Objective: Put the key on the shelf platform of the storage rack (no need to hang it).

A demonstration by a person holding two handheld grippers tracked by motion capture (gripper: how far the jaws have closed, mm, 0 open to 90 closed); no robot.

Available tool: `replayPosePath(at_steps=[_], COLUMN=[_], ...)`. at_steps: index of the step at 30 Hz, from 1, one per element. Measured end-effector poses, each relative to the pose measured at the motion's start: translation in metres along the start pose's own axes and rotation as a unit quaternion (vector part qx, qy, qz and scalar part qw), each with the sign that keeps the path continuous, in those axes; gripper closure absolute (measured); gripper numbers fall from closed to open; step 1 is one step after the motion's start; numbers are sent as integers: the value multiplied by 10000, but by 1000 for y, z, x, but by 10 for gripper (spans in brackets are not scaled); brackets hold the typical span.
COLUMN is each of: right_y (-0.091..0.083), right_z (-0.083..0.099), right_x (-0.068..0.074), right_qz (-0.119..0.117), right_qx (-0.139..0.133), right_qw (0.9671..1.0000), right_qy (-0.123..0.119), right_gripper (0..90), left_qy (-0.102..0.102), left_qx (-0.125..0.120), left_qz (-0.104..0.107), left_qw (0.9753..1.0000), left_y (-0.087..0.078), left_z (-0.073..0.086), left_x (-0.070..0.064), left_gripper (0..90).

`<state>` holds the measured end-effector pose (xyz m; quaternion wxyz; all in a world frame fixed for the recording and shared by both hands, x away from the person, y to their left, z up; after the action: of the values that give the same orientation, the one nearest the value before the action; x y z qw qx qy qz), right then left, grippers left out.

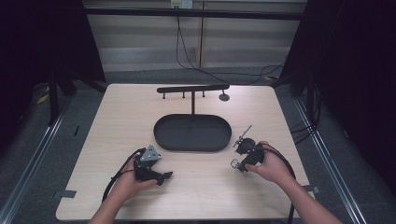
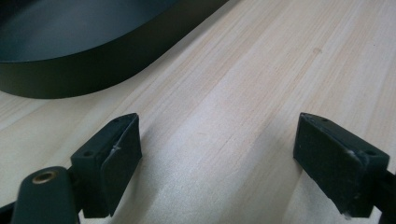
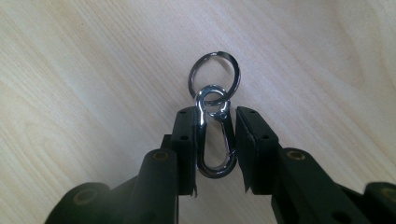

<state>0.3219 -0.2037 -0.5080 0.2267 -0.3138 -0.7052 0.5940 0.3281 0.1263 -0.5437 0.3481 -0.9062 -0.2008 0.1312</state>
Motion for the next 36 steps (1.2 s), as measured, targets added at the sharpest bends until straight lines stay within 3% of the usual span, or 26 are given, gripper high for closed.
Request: replayPosePath(at_steps=[16, 27, 36], right_y=[-23, -38, -49], right_z=[-9, -26, -38], right_x=[6, 15, 15], right_qz=[-21, -37, -66], right_qx=[-24, -86, -205], right_qw=[10000, 9996, 9995], right_qy=[-82, -258, -246], right_gripper=[701, 702, 703], left_qy=[-1, 2, -2], left_qx=[-1, 0, -20], left_qz=[0, 0, 16], left_qw=[10000, 10000, 10000], left_y=[0, 0, 0], left_z=[0, 0, 0], left_x=[0, 0, 0], left_gripper=[149, 149, 149])
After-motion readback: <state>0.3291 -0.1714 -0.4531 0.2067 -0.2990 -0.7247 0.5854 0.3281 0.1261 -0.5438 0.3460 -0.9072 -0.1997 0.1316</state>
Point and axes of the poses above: each handheld gripper's, and its own axes: y roughly forward along the jaws, z roughly out of its underside, x roughly to its left, the point moved 5 cm from there along y, roughly forward along the jaws, and after that the axes turned 6 degrees about z, right-handed, at the moved point
